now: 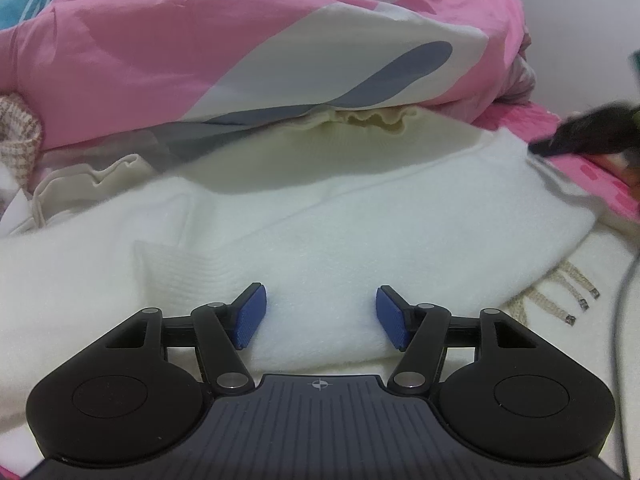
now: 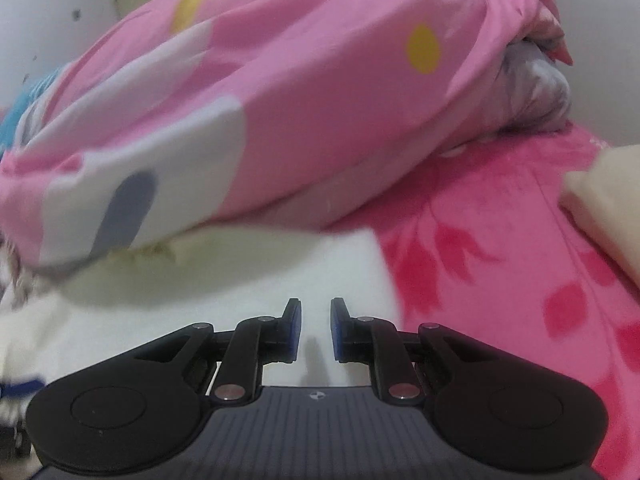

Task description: Fold clothes

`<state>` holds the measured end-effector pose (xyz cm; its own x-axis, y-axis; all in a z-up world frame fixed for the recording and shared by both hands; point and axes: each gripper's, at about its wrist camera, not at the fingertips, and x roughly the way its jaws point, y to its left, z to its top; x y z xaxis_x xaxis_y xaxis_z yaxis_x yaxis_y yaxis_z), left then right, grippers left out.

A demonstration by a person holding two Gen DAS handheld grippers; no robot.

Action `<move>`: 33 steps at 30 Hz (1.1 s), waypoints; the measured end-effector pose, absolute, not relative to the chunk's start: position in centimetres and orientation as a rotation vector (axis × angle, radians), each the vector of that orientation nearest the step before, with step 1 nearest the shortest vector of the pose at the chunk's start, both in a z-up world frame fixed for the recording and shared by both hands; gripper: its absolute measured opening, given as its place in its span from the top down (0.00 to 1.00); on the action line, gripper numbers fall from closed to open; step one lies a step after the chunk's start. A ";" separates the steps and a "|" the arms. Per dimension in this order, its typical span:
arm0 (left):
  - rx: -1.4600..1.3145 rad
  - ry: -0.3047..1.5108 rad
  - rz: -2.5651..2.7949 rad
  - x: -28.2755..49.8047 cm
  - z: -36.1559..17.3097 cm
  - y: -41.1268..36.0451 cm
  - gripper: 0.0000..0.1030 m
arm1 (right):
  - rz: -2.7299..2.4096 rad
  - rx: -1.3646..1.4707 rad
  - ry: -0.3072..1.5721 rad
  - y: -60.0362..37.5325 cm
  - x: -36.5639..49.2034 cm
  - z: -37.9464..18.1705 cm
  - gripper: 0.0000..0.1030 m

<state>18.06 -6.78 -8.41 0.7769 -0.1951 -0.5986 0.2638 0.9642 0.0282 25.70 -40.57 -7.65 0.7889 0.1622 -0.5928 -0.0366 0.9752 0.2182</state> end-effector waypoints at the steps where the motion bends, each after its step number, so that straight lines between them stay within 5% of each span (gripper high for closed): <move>1: 0.112 0.634 -0.249 18.0 -8.4 -6.8 0.40 | 0.088 0.180 0.669 -40.8 26.3 -8.8 0.87; 15: 0.105 0.633 -0.245 18.0 -8.4 -6.8 0.40 | -0.023 0.250 0.723 -42.4 32.9 -10.2 0.84; 23: 0.102 0.633 -0.244 18.0 -8.4 -6.7 0.40 | 0.053 0.412 0.632 -45.6 23.3 -5.0 0.83; 33: 0.101 0.638 -0.242 18.0 -8.4 -6.7 0.40 | 0.167 0.174 0.686 -41.8 17.8 -7.4 0.80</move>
<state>18.01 -6.72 -8.42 0.7763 -0.1927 -0.6001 0.2545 0.9669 0.0187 17.78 -41.77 -7.37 0.7618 0.2101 -0.6128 -0.0957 0.9721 0.2142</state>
